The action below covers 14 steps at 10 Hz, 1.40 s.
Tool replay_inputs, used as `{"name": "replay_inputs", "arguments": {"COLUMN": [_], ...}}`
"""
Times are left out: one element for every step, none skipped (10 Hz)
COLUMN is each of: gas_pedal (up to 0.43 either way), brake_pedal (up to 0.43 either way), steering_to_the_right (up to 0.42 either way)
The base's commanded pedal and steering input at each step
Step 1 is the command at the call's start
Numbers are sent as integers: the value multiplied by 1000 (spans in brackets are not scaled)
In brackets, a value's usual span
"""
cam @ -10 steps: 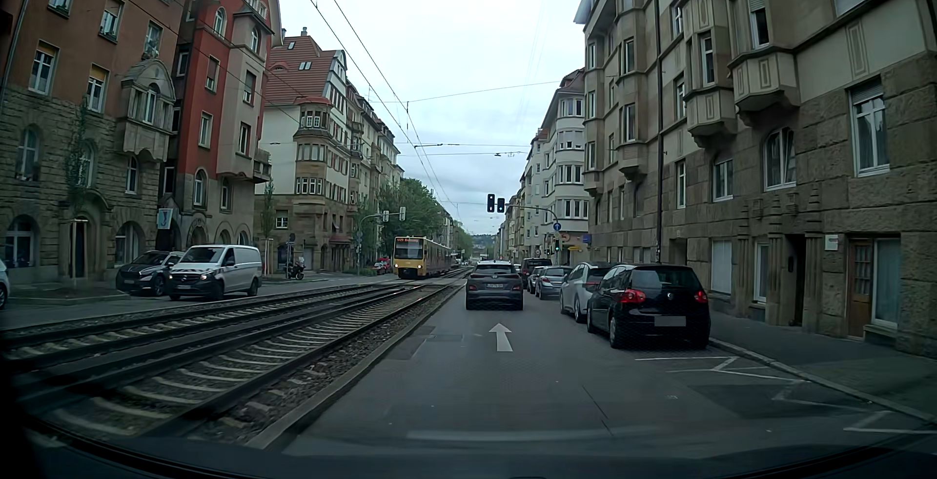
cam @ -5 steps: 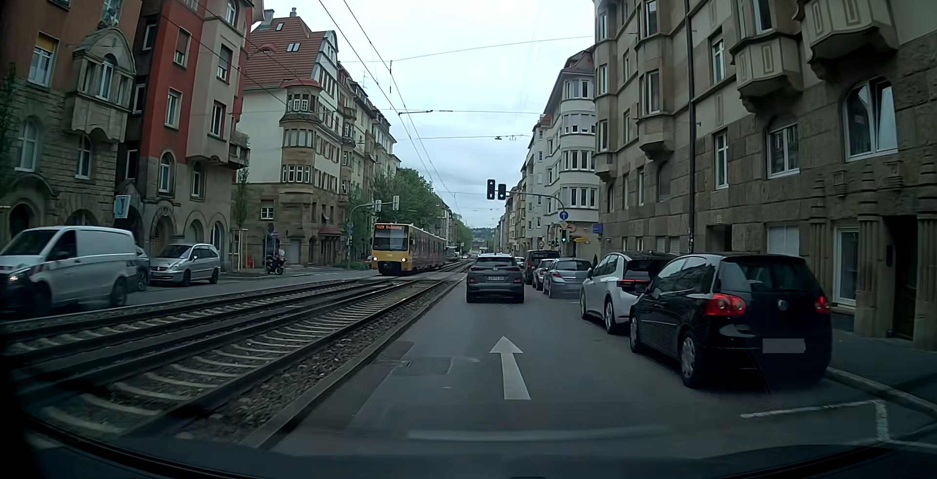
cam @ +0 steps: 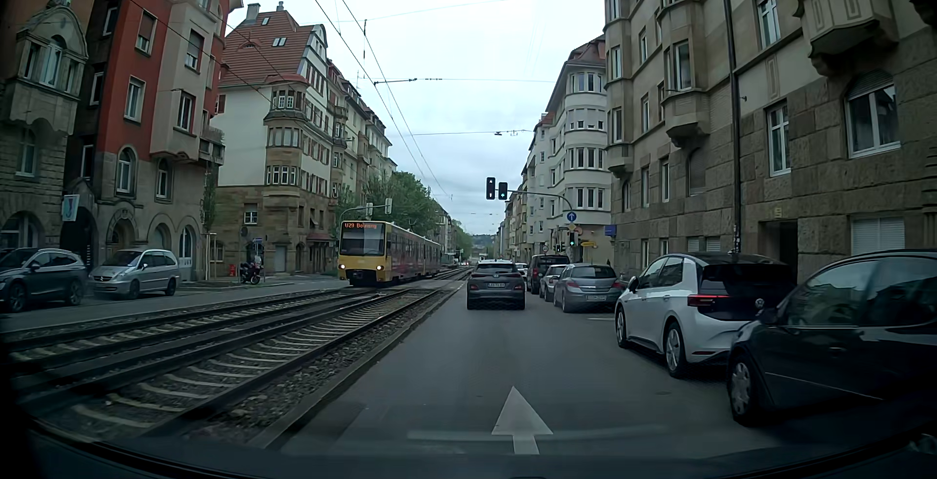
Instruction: Follow the waypoints while adhering to traffic rules and regulations
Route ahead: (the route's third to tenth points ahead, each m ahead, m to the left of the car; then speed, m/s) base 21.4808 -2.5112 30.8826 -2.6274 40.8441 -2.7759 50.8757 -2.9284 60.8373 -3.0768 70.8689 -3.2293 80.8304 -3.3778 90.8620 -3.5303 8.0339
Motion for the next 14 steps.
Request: {"name": "replay_inputs", "arguments": {"gas_pedal": [8, 8, 8, 8, 8, 8, 8, 8, 8, 8, 8, 8, 8, 8], "brake_pedal": [0, 0, 0, 0, 0, 0, 0, 0, 0, 0, 0, 0, 0, 0], "steering_to_the_right": [1, 7, 5, 4, 4, 3, 2, 2, 2, 2, 2, 1, 1, 1]}}
